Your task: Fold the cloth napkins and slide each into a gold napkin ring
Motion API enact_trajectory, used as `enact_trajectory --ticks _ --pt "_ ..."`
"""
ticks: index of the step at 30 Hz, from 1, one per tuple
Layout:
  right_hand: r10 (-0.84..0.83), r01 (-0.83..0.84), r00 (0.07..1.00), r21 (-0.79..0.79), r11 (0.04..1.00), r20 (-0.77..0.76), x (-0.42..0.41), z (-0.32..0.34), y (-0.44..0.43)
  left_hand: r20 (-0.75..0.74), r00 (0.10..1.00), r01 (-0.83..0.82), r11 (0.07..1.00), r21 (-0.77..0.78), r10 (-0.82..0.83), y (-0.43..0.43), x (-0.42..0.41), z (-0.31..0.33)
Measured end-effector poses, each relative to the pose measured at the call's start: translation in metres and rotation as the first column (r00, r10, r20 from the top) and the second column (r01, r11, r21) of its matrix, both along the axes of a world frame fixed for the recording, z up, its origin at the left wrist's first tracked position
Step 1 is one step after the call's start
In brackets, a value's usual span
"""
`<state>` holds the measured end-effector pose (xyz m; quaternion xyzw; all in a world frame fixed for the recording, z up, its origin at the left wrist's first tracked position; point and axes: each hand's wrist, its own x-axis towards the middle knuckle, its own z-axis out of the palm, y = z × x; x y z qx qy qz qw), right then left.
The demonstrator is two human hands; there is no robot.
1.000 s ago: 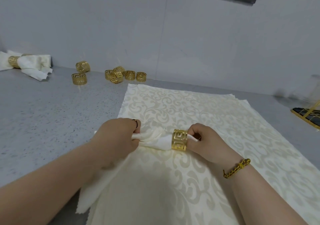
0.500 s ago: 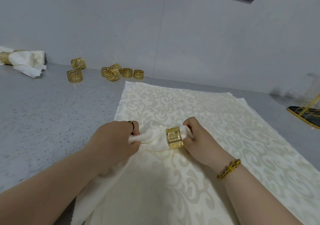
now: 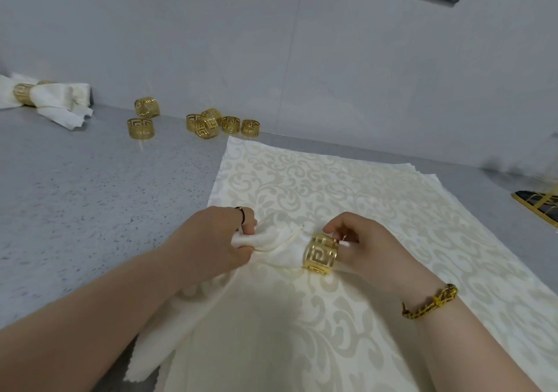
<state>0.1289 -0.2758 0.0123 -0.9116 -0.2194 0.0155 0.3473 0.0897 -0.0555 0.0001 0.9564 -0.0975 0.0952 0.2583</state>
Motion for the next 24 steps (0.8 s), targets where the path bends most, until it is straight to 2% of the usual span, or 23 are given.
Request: enact_trajectory --ticks 5,7,11,12,14,17,20,24 --pt "-0.102 0.094 0.994 0.184 0.978 0.032 0.002 -0.002 0.004 0.033 0.999 0.031 0.992 -0.120 -0.027 -0.004 -0.007 0.003" --pt "-0.085 0.083 0.996 0.121 0.989 0.010 0.002 -0.002 0.001 0.028 0.999 0.039 0.993 -0.111 -0.036 -0.007 -0.008 0.001" --pt "0.107 -0.101 0.965 0.039 0.994 -0.240 -0.005 0.008 -0.008 0.029 1.000 0.009 0.998 -0.063 -0.007 -0.007 -0.004 -0.003" --pt "0.111 -0.119 0.963 -0.017 0.993 -0.247 -0.006 0.009 -0.007 0.024 1.000 0.008 0.998 -0.057 -0.007 -0.007 -0.004 -0.003" --pt "0.076 -0.093 0.987 -0.115 0.989 -0.142 -0.007 0.007 -0.003 0.022 1.000 0.008 0.999 -0.049 -0.007 -0.007 -0.004 -0.003" --pt "0.031 -0.032 0.999 -0.072 0.997 -0.016 -0.006 0.003 0.003 0.023 1.000 0.004 0.999 -0.038 -0.003 -0.007 -0.005 -0.002" --pt "-0.032 0.033 0.999 0.055 0.998 -0.015 -0.004 0.002 0.003 0.001 1.000 0.012 1.000 0.000 -0.012 -0.008 -0.005 -0.003" --pt "-0.023 0.024 1.000 0.100 0.995 -0.016 -0.005 0.001 0.006 0.004 1.000 0.012 1.000 0.024 -0.012 -0.008 -0.004 -0.004"
